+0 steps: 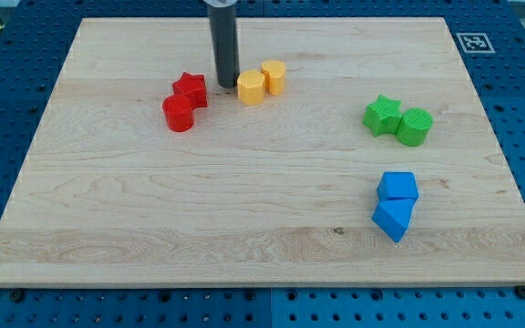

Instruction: Slide the red circle right a bit

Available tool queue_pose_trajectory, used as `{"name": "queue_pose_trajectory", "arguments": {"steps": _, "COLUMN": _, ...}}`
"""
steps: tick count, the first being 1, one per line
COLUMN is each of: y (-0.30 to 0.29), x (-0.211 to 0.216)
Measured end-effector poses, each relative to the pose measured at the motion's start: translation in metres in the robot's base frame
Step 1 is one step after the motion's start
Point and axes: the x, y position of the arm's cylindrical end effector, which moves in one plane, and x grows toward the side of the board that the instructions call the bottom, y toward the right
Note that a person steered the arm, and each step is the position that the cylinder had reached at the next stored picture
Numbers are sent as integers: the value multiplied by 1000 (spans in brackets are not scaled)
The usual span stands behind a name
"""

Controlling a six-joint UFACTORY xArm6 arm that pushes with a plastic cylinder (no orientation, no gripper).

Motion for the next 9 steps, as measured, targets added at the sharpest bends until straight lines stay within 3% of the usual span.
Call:
{"name": "queue_pose_trajectory", "arguments": {"steps": 1, "y": 41, "x": 8}}
{"name": "queue_pose_trajectory", "arguments": {"steps": 3, "y": 48, "x": 66}}
{"name": "queue_pose_trajectory", "arguments": {"steps": 4, "y": 38, "x": 66}}
{"name": "queue_pose_trajectory", "arguments": {"steps": 6, "y": 6, "x": 109}}
{"name": "queue_pose_trajectory", "arguments": {"steps": 7, "y": -40, "x": 125}}
{"name": "queue_pose_trajectory", "arguments": {"steps": 8, "y": -106, "x": 123}}
{"name": "queue_pose_trajectory", "arguments": {"steps": 9, "y": -130, "x": 96}}
